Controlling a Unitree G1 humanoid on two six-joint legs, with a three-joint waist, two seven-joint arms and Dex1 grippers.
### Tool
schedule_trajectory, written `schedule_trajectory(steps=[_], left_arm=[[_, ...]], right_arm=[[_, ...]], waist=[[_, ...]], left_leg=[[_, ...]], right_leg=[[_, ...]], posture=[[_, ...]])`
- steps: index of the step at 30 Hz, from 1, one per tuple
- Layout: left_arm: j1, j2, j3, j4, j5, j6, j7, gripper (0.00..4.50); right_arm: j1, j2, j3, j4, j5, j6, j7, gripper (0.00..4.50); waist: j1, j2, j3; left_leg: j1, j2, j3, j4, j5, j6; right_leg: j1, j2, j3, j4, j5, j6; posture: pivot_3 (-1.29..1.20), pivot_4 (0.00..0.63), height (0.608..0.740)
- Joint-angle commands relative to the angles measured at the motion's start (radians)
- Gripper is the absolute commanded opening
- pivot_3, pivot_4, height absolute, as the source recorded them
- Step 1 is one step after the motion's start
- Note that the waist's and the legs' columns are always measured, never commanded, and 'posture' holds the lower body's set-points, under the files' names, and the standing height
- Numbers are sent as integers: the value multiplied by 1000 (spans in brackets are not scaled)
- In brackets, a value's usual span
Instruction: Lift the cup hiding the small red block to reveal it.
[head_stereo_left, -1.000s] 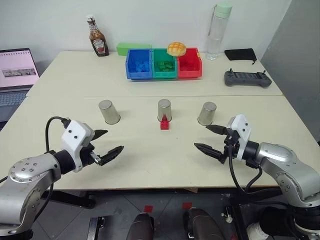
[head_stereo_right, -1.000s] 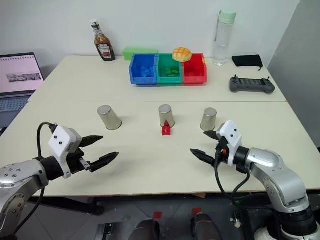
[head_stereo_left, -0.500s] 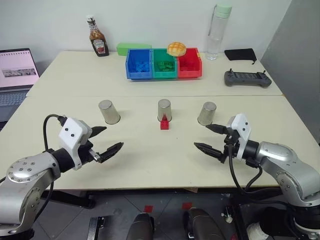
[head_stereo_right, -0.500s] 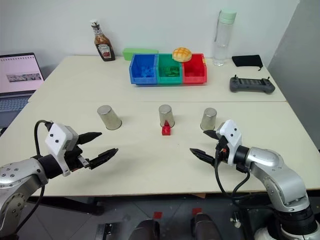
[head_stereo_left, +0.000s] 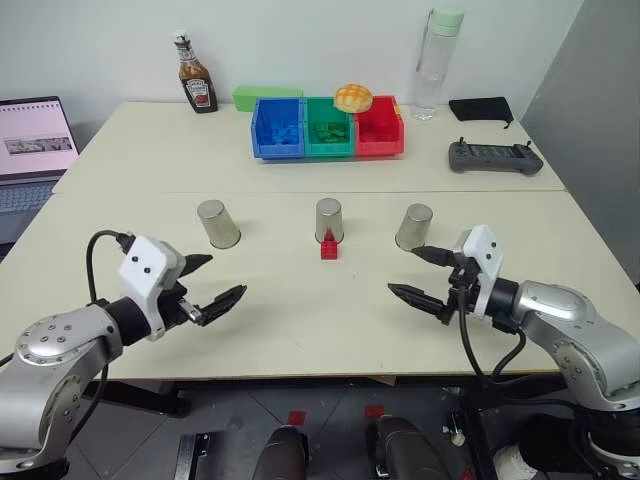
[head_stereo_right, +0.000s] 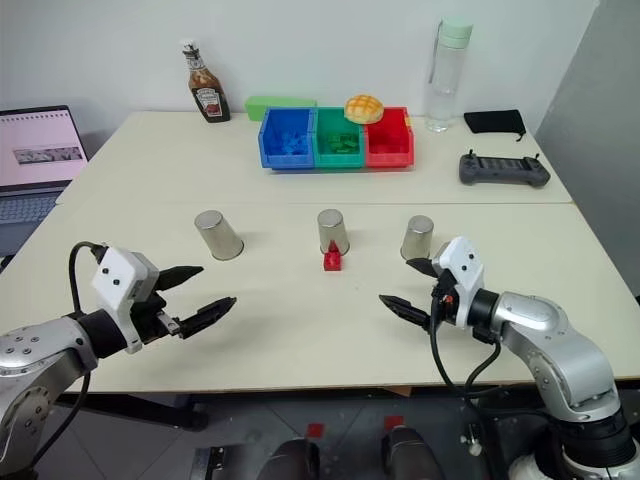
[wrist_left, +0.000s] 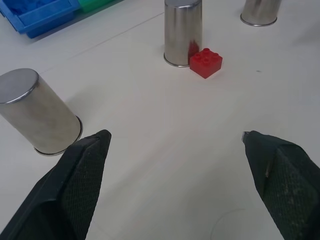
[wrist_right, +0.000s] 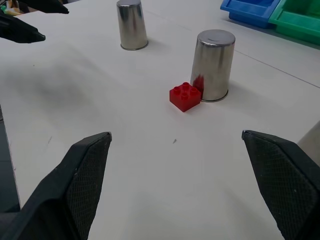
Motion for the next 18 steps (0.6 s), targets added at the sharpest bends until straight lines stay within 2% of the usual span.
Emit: schedule_trajectory(steps=[1, 18], left_arm=[[10, 16, 19, -43, -5, 0, -2, 4500], [120, -7, 202, -61, -59, 51, 31, 4500]], right_arm=[[6, -12, -34, -32, 16, -11, 6, 4453], [24, -38, -72, -19, 33, -22, 35, 4453]], waist=[[0, 0, 0], [0, 0, 0]], left_leg=[[0, 0, 0, 0, 0, 0], [0, 0, 0, 0, 0, 0]], right_leg=[[0, 0, 0, 0, 0, 0], [0, 0, 0, 0, 0, 0]], posture=[[0, 150, 740], [0, 150, 740]])
